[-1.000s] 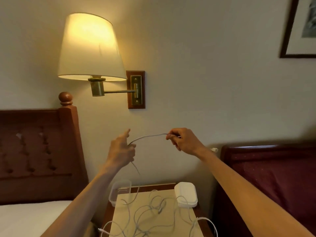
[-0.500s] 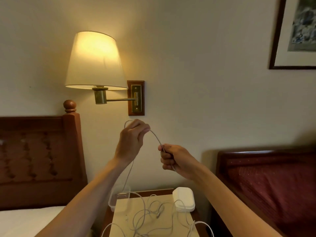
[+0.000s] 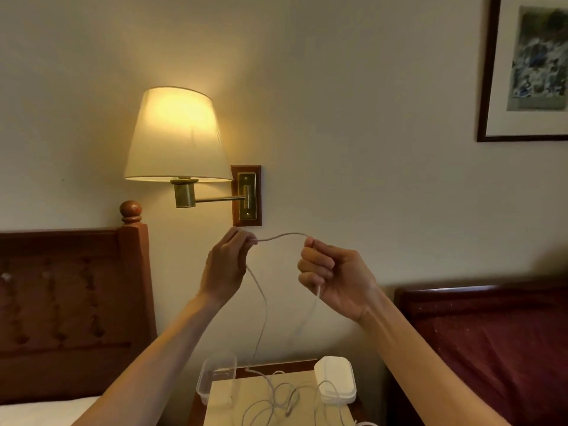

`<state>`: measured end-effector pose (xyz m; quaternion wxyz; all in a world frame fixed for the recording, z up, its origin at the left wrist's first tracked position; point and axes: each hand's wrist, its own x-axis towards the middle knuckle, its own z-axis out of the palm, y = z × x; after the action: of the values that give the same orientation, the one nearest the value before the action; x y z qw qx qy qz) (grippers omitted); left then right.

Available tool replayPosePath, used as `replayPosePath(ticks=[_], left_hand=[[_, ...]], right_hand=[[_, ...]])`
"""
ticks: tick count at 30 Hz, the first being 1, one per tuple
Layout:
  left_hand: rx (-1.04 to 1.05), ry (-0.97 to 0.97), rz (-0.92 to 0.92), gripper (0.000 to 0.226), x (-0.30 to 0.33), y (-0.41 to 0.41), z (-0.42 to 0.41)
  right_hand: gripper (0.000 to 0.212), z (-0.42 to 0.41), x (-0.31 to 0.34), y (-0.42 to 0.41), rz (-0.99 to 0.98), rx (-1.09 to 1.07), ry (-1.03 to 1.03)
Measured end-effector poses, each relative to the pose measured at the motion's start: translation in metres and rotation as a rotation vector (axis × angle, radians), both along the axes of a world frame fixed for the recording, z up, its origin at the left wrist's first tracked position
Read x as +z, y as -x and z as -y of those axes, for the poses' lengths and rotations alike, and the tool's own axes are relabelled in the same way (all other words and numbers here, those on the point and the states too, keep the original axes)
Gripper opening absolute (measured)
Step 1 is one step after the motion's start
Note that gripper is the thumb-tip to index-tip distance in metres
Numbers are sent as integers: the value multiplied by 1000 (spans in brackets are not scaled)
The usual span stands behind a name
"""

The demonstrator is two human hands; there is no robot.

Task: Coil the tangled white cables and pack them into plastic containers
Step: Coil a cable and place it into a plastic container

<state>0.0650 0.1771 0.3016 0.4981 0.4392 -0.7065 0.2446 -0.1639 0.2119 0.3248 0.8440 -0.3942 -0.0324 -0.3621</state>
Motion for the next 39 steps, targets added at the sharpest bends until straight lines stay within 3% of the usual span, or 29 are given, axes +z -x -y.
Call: replayPosePath(ticks=[3, 7, 11, 13, 16, 19, 23, 26, 31, 34, 39], left_hand=[[-1, -104, -51, 14, -1, -11, 4], [-211, -392, -220, 17, 5, -14, 0], [-367, -504, -317, 19, 14, -12, -9], [-350, -438, -234, 19, 21, -4, -14], [-268, -266, 36, 22, 41, 19, -21], [-138, -135, 307, 33, 65, 45, -27], [-162, 9, 450, 33, 93, 71, -39], [-187, 92, 414, 33, 108, 74, -45], [-189, 151, 269, 27, 112, 71, -51], [-178, 161, 168, 28, 102, 68, -53], [-153, 136, 47, 36, 88, 56, -54]], right_hand=[[15, 6, 16, 9, -32, -99, 53], [24, 20, 39, 20, -109, -323, 150], [25, 32, 60, 34, -120, -451, 235], [22, 35, 66, 37, -167, -506, 309], [19, 35, 75, 30, -260, -635, 391], [25, 37, 83, 19, -417, -939, 547], [29, 35, 91, 9, -584, -1117, 791], [32, 29, 90, 10, -680, -1025, 848], [51, 13, 80, 8, -532, -582, 566], [47, 9, 72, 0, -422, -439, 454], [43, 3, 59, 0, -465, -304, 417]])
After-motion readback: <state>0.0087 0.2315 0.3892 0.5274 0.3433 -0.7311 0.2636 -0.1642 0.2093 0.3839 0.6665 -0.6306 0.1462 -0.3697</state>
